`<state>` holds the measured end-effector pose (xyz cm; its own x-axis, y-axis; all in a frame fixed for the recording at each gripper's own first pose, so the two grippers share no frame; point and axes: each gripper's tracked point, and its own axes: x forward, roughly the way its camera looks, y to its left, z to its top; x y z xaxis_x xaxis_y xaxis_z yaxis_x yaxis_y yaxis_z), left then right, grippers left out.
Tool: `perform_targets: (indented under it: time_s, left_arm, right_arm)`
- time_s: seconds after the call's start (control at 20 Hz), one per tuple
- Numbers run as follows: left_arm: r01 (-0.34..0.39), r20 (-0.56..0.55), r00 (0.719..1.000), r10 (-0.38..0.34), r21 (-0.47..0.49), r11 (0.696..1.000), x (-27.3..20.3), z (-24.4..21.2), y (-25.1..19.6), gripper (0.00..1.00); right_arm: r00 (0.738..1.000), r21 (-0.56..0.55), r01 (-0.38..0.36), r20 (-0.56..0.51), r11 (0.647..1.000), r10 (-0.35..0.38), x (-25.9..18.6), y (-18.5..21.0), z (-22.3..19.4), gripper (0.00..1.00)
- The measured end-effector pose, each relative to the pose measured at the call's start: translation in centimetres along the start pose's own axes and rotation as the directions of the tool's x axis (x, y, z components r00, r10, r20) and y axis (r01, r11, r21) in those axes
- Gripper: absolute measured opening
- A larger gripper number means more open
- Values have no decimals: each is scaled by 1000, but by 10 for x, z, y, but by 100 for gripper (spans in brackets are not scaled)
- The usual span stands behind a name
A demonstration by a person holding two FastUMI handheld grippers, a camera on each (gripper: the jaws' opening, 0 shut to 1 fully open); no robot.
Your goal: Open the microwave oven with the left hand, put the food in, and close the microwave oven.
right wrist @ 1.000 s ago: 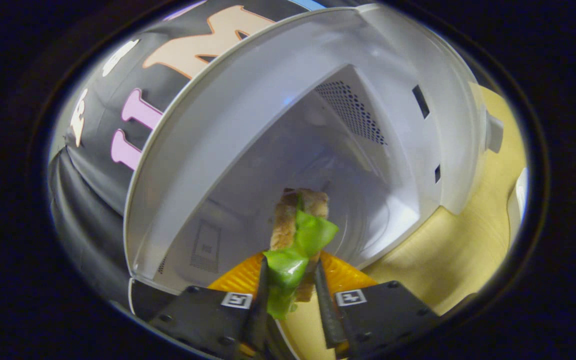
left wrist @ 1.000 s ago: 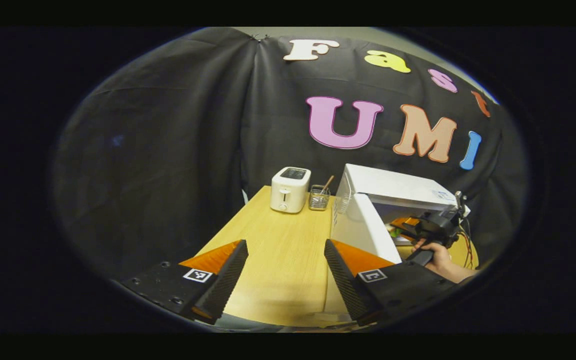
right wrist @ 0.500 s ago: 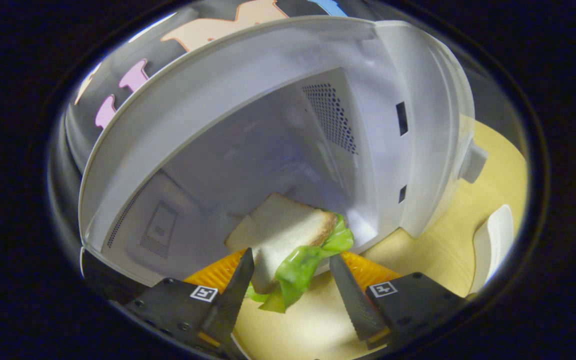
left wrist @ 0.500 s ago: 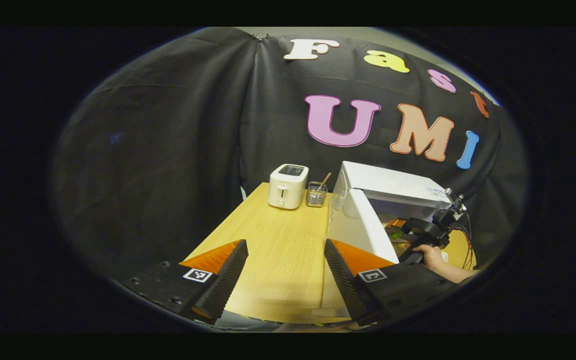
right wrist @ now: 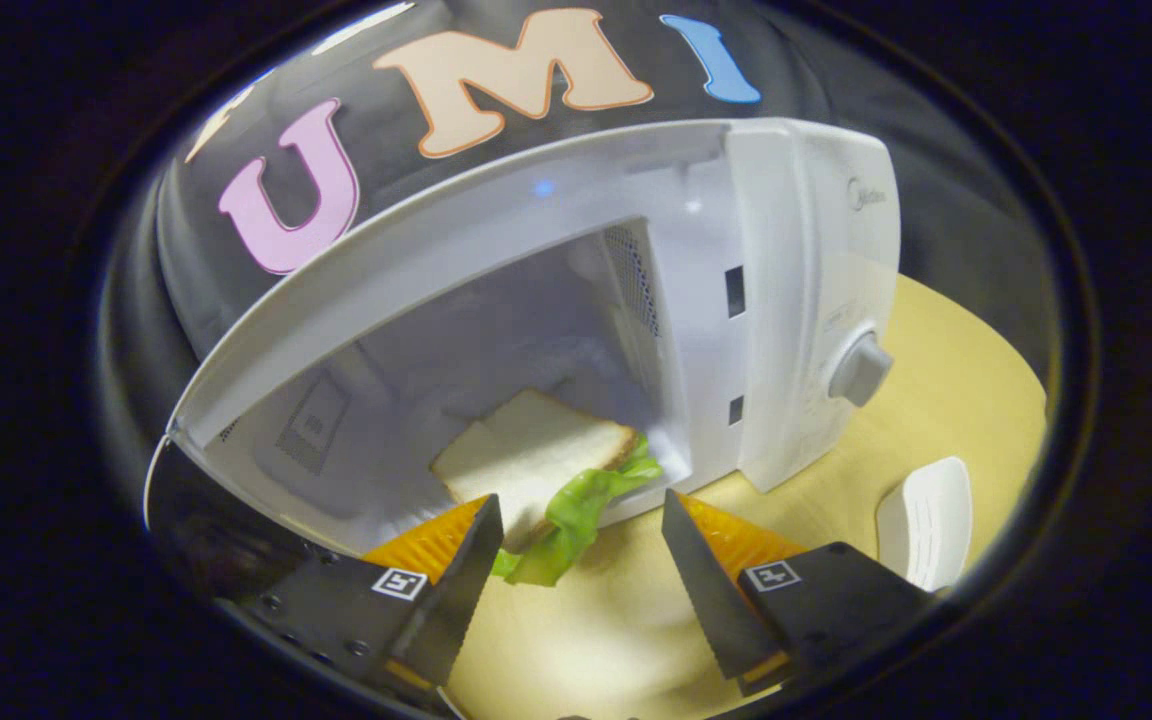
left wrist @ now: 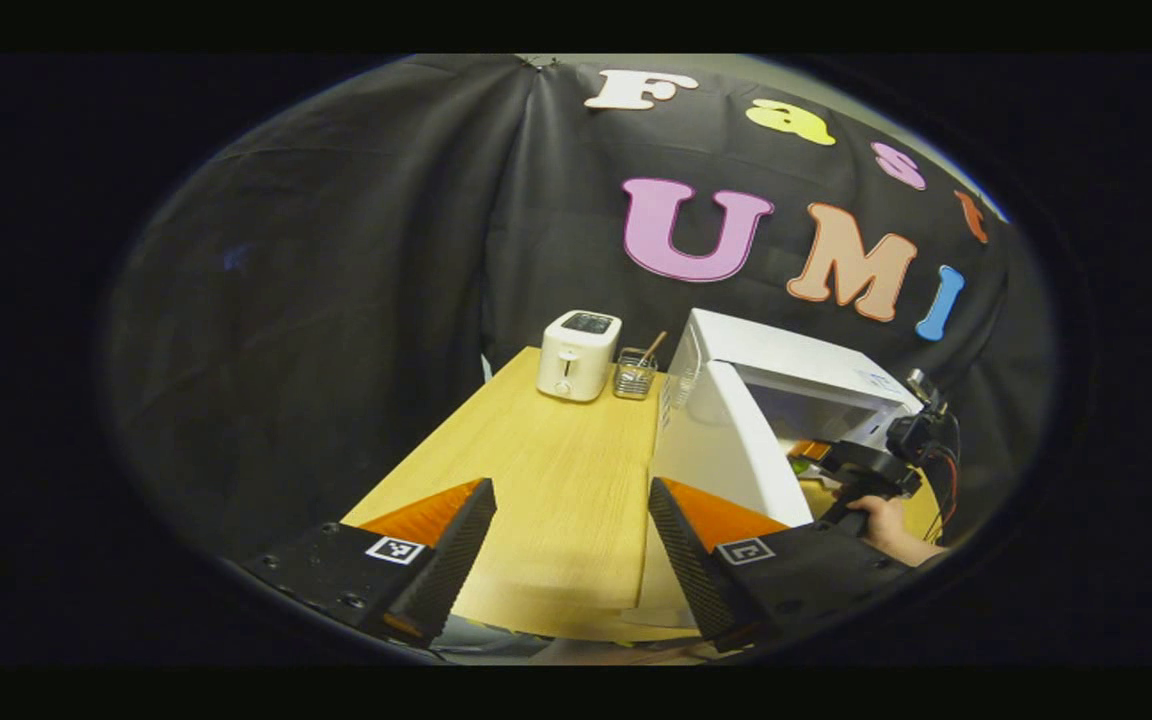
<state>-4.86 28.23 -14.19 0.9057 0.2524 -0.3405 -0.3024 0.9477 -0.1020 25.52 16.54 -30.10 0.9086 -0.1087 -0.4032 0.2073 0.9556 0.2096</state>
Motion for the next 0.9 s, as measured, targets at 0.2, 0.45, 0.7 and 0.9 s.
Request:
perform_targets:
  time_s: [0.2,0.45,0.7,0.9]
  left_arm:
    - [17,-50,999,-16,30,999,3,-16,-1,90]
    - [54,-111,993,-49,46,997,4,-35,-9,77]
    - [53,-132,990,-43,75,996,6,-41,-11,44]
    - [42,-185,982,-30,61,997,6,-53,-14,27]
  right_arm:
    - [1000,-44,-29,1,999,29,-34,-11,8,92]
    - [998,-52,-38,43,998,40,-87,-35,29,92]
    - [996,-58,-5,93,998,11,-136,-70,48,91]
    - [994,-55,42,106,998,-36,-168,-100,51,98]
